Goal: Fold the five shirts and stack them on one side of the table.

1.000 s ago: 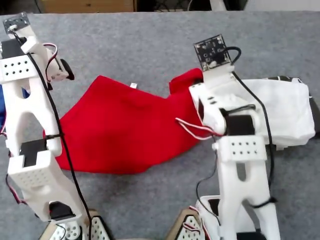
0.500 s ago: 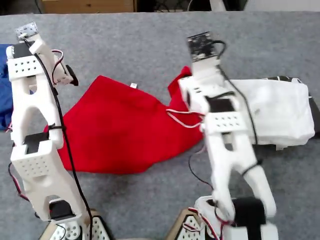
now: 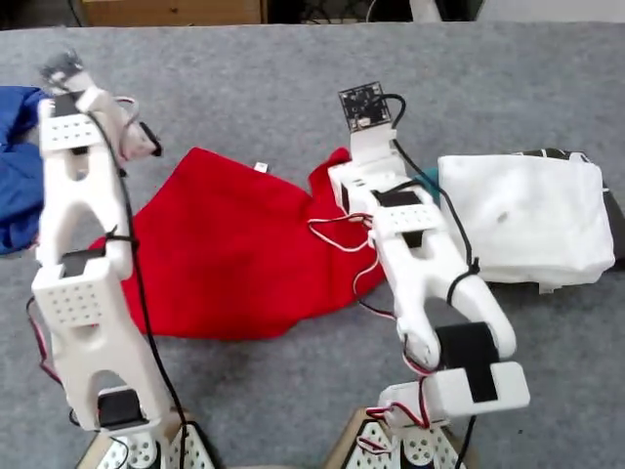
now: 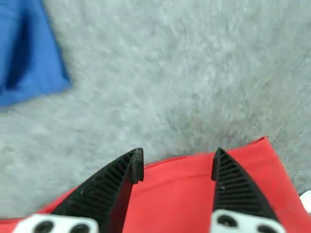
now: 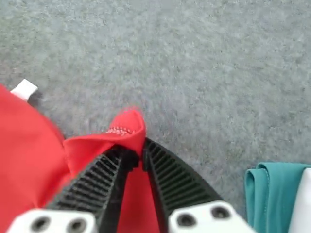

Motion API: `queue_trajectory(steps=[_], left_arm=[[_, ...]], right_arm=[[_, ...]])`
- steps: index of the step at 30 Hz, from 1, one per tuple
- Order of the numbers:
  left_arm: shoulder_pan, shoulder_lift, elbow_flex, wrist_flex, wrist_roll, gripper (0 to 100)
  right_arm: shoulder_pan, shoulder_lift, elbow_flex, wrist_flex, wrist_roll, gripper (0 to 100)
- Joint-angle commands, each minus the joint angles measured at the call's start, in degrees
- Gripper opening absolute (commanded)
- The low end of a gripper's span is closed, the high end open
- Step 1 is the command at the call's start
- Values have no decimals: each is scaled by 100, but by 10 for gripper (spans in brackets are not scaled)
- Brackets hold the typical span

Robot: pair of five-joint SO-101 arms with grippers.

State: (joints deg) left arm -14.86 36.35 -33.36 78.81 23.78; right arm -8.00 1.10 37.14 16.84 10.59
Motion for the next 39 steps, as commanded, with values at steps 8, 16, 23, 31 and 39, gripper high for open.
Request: queue_trajectory(steps=[8,16,23,31,39], left_arm=[[189,589,-215,-264,211,245],[470,563,-22,-281,-308,162],[435,554,40,-378,-352,177],[426,536,48,-316,-360,177],[523,-466,1015,-369,-352,177]], right_arm=[[123,391,-637,-70,-26,12],[132,400,-646,-70,-26,12],[132,400,-637,-70,132,12],[132,400,-637,-70,132,12],[132,400,-637,-70,132,12]])
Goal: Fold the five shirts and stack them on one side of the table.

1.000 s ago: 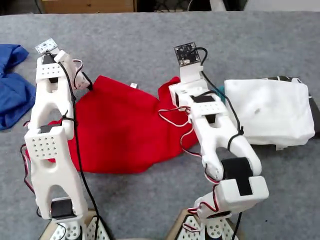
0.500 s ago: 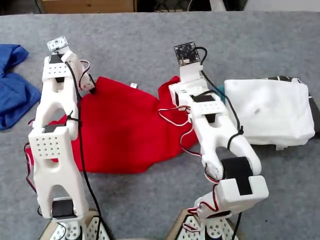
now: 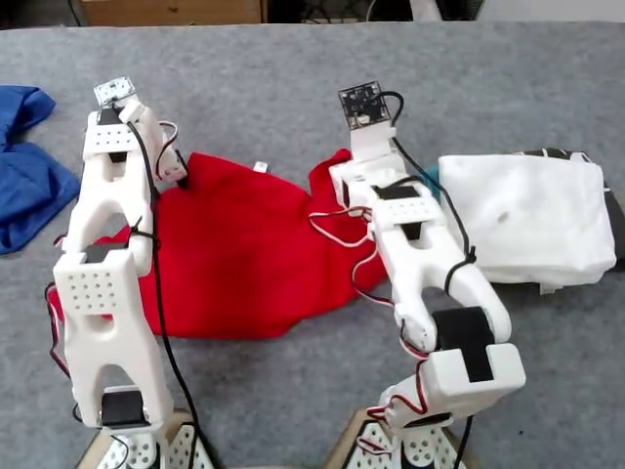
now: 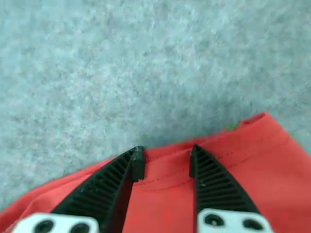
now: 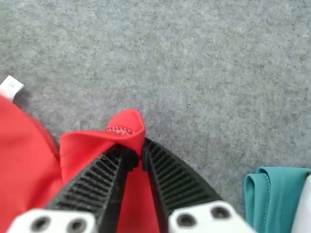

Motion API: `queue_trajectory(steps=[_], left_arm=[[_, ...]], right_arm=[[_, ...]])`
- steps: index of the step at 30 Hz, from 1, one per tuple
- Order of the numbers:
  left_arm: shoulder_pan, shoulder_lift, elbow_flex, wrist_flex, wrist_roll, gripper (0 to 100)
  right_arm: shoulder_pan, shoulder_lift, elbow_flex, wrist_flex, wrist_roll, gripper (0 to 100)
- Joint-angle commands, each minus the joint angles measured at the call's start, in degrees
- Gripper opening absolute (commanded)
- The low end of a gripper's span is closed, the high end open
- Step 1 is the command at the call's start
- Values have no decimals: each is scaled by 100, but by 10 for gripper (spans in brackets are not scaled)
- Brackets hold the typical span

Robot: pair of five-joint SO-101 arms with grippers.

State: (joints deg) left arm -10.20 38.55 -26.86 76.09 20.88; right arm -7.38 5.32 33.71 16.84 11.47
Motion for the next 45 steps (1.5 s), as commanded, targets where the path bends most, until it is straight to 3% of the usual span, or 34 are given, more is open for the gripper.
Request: queue_trajectory(steps=[1,12,20,26,31,35,38,45], left_arm=[[48,-853,637,-229,-62,177],[-110,-2189,3037,-2462,-229,182],[-224,-2110,3011,-2576,-220,182],[-523,-2233,2167,-1793,642,182],[-110,-1864,1402,-1758,1231,187],[119,-1213,409,-1758,1925,275],[242,-492,-514,-1653,2321,277],[629,730,-2299,369,2664,227]], right_arm=[[70,-22,-295,-70,44,12],[70,-22,-286,-70,44,12],[62,-22,-286,-70,35,12],[97,-40,-295,-70,9,12],[413,-22,-365,-70,-141,12],[440,-22,-365,-70,-132,12],[413,-22,-365,-70,-123,12],[413,-13,-365,-70,-123,12]])
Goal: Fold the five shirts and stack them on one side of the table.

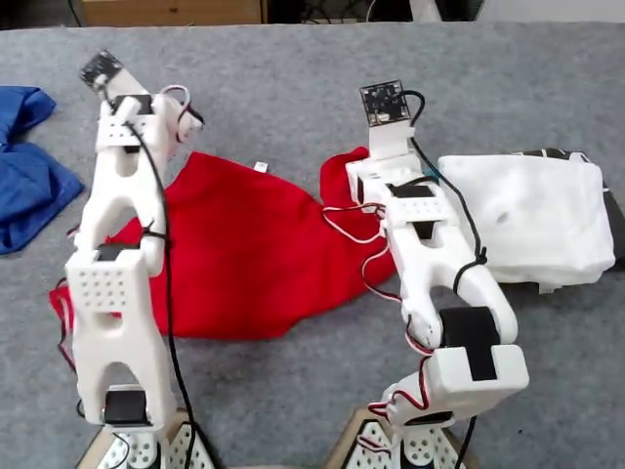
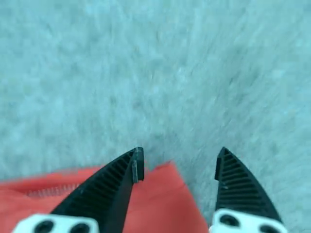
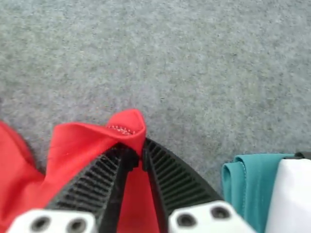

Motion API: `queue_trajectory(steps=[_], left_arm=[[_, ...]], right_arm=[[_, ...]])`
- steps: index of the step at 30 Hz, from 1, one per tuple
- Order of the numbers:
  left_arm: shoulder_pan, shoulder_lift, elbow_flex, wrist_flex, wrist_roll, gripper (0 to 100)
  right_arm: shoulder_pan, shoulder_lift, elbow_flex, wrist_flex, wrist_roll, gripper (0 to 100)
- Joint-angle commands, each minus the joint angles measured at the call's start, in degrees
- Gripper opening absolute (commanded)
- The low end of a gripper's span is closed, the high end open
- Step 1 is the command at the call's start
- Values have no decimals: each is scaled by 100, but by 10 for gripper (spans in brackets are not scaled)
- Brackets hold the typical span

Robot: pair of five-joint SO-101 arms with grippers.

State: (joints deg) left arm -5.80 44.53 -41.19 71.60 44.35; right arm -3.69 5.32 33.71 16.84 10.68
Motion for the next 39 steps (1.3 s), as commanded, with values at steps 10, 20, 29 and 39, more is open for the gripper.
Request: queue_trajectory(steps=[10,20,29,39], left_arm=[[277,1029,-1051,2286,-35,166],[-488,941,-848,2919,-527,166],[-778,-193,-365,2901,-695,166],[-655,-958,-620,1820,-554,170]], right_arm=[[44,-13,-365,-79,-35,12],[44,-13,-374,-79,-35,12],[35,-13,-374,-97,-35,12],[35,-13,-374,-88,-35,12]])
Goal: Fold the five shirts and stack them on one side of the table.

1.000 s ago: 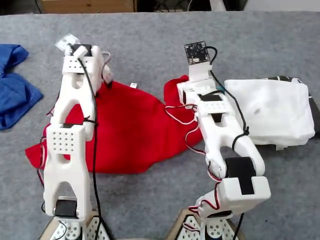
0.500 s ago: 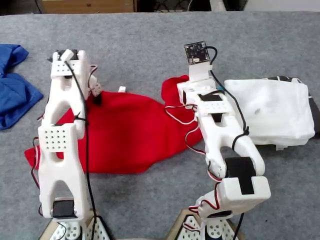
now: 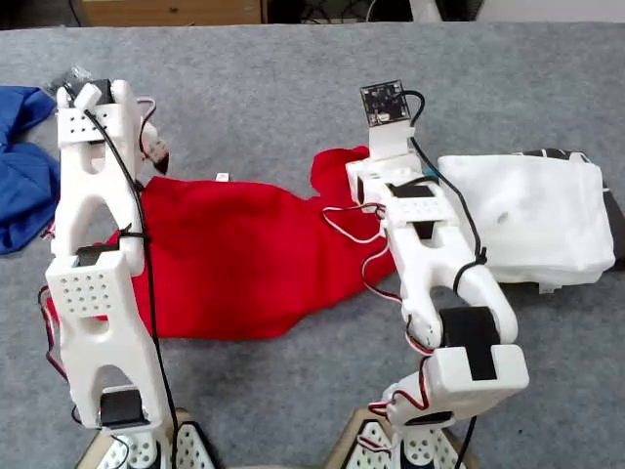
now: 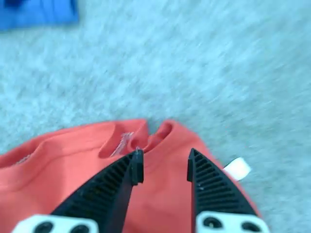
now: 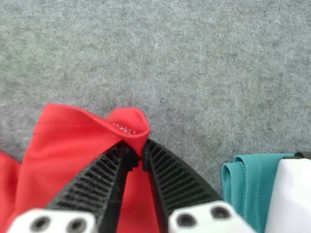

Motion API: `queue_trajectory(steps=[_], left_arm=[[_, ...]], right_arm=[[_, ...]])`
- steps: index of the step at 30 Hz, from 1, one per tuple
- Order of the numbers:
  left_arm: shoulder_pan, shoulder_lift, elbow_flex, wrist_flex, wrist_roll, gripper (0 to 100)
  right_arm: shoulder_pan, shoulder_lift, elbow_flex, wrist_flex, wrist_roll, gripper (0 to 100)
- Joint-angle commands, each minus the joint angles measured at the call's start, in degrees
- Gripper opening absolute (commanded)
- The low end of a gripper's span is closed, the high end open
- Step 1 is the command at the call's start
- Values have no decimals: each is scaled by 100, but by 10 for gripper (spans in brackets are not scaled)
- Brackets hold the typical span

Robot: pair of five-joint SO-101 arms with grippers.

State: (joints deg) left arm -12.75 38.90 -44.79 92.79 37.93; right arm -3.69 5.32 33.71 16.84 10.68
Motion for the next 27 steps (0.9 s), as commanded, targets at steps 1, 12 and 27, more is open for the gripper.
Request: queue_trajectory(steps=[1,12,27], left_arm=[[57,-396,-347,-369,149,171],[690,580,4,-958,1222,284],[330,1433,-1613,-273,782,98]], right_arm=[[35,-13,-374,-88,-35,12],[35,-13,-374,-97,-35,12],[-88,-13,-374,-88,-35,12]])
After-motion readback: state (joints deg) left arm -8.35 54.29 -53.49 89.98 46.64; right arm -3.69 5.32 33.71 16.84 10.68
